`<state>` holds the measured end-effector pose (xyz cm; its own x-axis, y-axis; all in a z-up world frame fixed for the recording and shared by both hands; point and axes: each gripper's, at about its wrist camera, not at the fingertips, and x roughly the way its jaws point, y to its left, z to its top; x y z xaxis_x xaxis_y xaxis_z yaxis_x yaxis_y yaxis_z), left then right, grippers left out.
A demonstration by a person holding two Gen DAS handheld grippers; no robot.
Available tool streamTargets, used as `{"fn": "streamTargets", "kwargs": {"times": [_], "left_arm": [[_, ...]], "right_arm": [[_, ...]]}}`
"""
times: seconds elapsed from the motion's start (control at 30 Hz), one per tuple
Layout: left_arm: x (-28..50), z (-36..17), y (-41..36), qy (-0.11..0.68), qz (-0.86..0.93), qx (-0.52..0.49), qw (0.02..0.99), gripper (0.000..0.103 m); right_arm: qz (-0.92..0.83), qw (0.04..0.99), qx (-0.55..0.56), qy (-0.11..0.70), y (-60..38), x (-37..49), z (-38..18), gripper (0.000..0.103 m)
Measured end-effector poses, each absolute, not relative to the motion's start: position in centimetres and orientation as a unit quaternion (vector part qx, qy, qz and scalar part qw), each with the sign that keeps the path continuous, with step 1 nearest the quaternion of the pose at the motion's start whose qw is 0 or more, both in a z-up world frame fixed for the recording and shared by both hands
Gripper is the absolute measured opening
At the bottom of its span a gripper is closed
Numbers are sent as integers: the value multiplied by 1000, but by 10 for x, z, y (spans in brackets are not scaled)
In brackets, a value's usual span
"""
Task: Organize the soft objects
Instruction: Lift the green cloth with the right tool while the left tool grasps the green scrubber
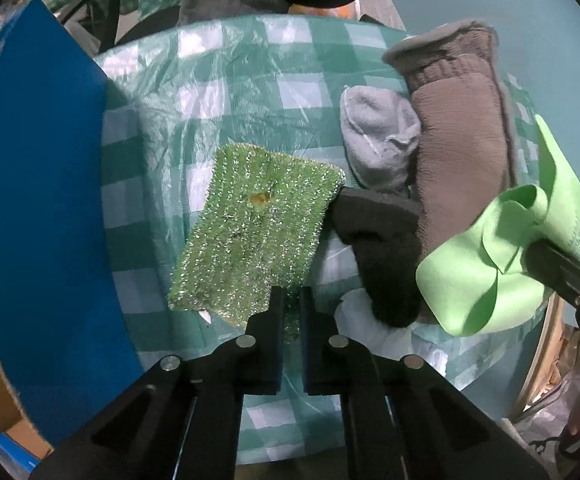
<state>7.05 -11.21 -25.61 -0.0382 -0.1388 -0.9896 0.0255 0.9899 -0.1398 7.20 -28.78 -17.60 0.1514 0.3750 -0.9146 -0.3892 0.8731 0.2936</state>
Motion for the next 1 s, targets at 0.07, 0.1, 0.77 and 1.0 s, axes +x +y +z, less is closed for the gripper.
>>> {"fn": "streamTargets", "kwargs": {"times": [0.07,0.1,0.77,1.0], "left_arm": [[67,-247,-114,712,-58,-35,699,6],[67,-243,-113,709,-57,-33,702,6],[43,-154,-111,653,-69,-3,755,5],[42,-146,-107,649,-77,-18,756,5]], "right_arm": [[252,762,-5,597,-287,72,-172,13],[252,763,-5,595,-287,71,-170,13],[241,791,8,563,-277,63,-119,13],[244,797,9,552,-273,62,-104,13]]}}
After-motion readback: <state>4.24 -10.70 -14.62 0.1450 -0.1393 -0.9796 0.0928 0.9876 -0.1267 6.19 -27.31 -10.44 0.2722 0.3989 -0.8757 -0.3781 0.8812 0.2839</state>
